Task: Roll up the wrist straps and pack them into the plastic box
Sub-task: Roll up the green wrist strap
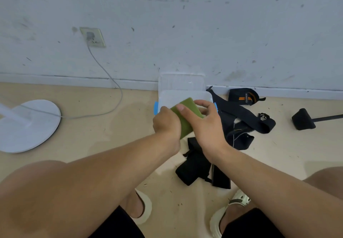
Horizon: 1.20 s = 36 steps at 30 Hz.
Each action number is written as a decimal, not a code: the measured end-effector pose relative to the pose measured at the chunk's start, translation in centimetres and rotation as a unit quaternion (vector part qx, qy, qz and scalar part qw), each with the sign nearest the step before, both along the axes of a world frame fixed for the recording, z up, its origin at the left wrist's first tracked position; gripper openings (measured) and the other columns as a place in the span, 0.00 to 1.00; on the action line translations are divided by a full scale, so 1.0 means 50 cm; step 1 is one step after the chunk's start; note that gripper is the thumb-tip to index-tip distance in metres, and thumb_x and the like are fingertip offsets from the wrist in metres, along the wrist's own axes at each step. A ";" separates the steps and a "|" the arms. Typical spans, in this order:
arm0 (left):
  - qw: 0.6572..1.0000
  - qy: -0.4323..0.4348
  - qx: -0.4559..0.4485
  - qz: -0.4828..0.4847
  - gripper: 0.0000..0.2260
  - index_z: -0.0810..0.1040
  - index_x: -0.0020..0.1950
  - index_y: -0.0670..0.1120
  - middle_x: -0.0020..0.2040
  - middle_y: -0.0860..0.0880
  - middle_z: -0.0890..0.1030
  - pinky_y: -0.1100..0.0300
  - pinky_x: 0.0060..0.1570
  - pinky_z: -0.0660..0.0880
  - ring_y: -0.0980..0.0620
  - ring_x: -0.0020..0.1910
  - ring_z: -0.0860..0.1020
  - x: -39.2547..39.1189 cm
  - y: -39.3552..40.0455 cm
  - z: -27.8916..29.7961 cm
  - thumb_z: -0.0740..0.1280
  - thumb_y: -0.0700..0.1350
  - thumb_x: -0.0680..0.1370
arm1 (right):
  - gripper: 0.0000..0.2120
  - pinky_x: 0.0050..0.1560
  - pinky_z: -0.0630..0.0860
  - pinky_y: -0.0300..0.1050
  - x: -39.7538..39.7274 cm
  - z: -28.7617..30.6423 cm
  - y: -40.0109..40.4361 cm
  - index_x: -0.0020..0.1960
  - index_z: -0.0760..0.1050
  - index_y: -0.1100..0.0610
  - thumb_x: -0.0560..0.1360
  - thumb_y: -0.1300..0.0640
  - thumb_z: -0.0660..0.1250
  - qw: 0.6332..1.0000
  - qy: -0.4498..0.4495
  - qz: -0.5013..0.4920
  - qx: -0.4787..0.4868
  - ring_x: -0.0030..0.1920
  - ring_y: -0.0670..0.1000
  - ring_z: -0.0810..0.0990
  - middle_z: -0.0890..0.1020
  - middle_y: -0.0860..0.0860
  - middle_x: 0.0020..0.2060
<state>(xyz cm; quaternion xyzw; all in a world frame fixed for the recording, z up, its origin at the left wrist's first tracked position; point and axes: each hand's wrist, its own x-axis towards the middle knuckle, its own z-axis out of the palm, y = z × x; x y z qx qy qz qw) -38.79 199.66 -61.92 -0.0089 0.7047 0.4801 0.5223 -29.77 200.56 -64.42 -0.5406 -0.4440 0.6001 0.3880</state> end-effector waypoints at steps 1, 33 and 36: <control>0.999 -0.010 0.003 0.031 0.16 0.78 0.56 0.45 0.48 0.46 0.81 0.44 0.60 0.80 0.43 0.50 0.81 -0.004 0.006 0.002 0.53 0.49 0.86 | 0.32 0.50 0.81 0.39 -0.007 -0.002 0.001 0.68 0.72 0.50 0.69 0.48 0.82 0.998 0.051 -0.011 -0.045 0.54 0.46 0.86 0.81 0.52 0.60; 0.621 0.469 0.167 -0.605 0.43 0.67 0.74 0.51 0.64 0.54 0.73 0.58 0.52 0.73 0.52 0.57 0.76 -0.071 -0.024 -0.101 0.84 0.54 0.65 | 0.19 0.50 0.85 0.49 0.092 -0.040 0.022 0.61 0.83 0.61 0.73 0.53 0.79 0.969 -0.003 0.131 -0.210 0.50 0.55 0.88 0.88 0.56 0.52; 0.621 0.446 0.145 -0.628 0.49 0.61 0.81 0.52 0.74 0.53 0.69 0.55 0.64 0.73 0.50 0.68 0.74 -0.084 -0.027 -0.146 0.84 0.53 0.66 | 0.19 0.56 0.85 0.53 0.083 -0.093 0.016 0.59 0.83 0.59 0.73 0.50 0.80 0.969 -0.036 0.124 -0.211 0.52 0.55 0.88 0.89 0.55 0.51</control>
